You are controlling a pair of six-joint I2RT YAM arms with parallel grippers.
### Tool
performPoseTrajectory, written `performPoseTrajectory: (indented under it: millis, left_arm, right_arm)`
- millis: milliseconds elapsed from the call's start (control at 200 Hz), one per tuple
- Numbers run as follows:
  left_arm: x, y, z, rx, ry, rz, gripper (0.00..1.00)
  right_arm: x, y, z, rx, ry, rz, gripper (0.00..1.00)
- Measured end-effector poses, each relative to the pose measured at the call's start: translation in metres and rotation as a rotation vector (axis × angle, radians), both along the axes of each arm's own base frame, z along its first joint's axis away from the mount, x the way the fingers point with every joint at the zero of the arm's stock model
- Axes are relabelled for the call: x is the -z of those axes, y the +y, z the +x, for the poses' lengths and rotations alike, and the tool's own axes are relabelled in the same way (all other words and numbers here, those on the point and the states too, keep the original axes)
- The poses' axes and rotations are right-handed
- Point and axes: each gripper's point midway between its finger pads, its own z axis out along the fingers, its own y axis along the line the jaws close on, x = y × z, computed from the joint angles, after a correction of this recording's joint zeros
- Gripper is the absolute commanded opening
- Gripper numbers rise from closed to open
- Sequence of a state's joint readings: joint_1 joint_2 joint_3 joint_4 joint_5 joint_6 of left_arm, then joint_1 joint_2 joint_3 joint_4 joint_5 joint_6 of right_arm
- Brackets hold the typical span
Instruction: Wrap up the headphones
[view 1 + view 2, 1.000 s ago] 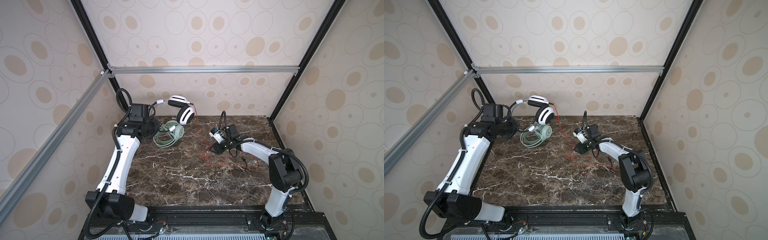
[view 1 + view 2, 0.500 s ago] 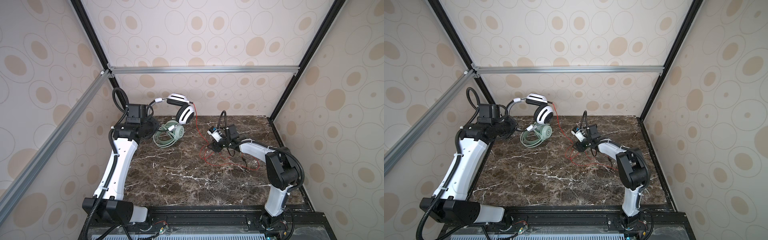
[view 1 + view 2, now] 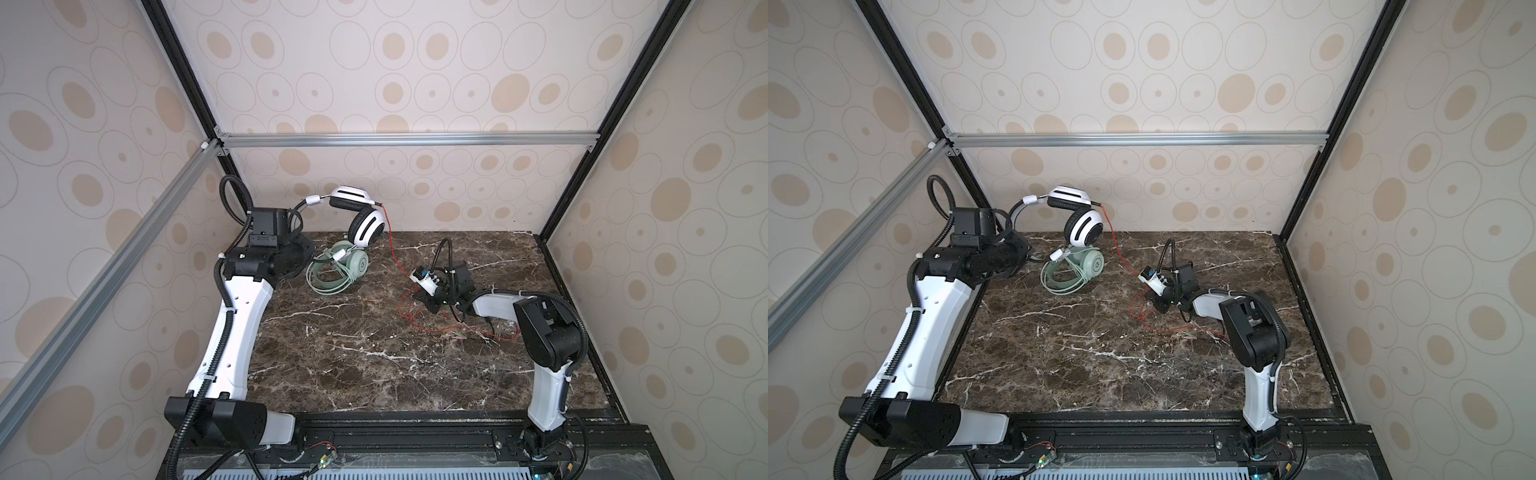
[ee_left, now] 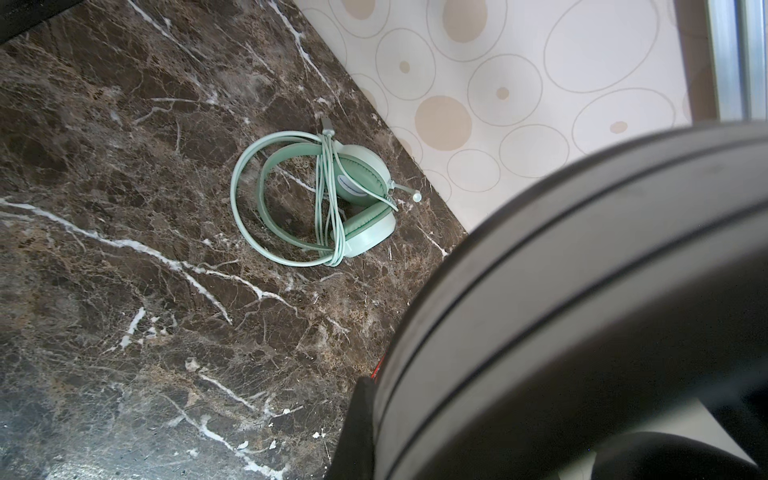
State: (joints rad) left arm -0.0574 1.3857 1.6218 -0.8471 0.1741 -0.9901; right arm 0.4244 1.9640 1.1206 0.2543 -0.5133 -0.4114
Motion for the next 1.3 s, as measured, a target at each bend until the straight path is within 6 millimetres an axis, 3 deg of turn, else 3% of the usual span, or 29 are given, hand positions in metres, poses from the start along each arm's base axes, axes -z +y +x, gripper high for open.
performPoseTrajectory:
  millis: [80, 190, 330, 450, 595, 750, 840, 960, 1160, 1300]
  left_arm:
    - [0.000, 0.000, 0.000, 0.000, 0.000, 0.000, 0.00]
    - [0.000, 0.001, 0.000, -0.004, 0.000, 0.004, 0.00]
    - [0.003, 0.009, 0.002, -0.038, 0.003, 0.034, 0.00]
    - [0.011, 0.017, 0.007, -0.061, 0.019, 0.081, 0.00]
    - [0.030, 0.018, 0.017, -0.050, 0.034, 0.155, 0.00]
    - [0.062, 0.003, 0.020, 0.019, 0.055, 0.267, 0.00]
    - [0.071, -0.018, 0.025, 0.112, 0.052, 0.356, 0.00]
    - [0.087, -0.050, 0.036, 0.234, 0.072, 0.469, 0.00]
    - [0.129, -0.106, 0.060, 0.422, 0.161, 0.614, 0.00]
    - [0.162, -0.141, 0.048, 0.570, 0.215, 0.680, 0.00]
  right_arm:
    - [-0.003, -0.002, -0.008, -0.005, -0.005, 0.009, 0.00]
    - [-0.013, -0.014, -0.035, -0.007, 0.000, 0.008, 0.00]
    - [-0.057, -0.031, -0.064, 0.023, -0.043, 0.020, 0.00]
    - [-0.096, -0.054, -0.075, 0.141, -0.100, -0.019, 0.00]
    - [-0.118, -0.093, -0.084, 0.333, -0.162, -0.126, 0.00]
    - [-0.144, -0.136, -0.096, 0.501, -0.248, -0.197, 0.00]
    - [-0.170, -0.146, -0.104, 0.546, -0.317, -0.172, 0.00]
    - [-0.199, -0.143, -0.114, 0.537, -0.397, -0.144, 0.00]
    - [-0.231, -0.102, -0.119, 0.414, -0.506, -0.169, 0.00]
    - [-0.250, -0.070, -0.121, 0.328, -0.586, -0.189, 0.00]
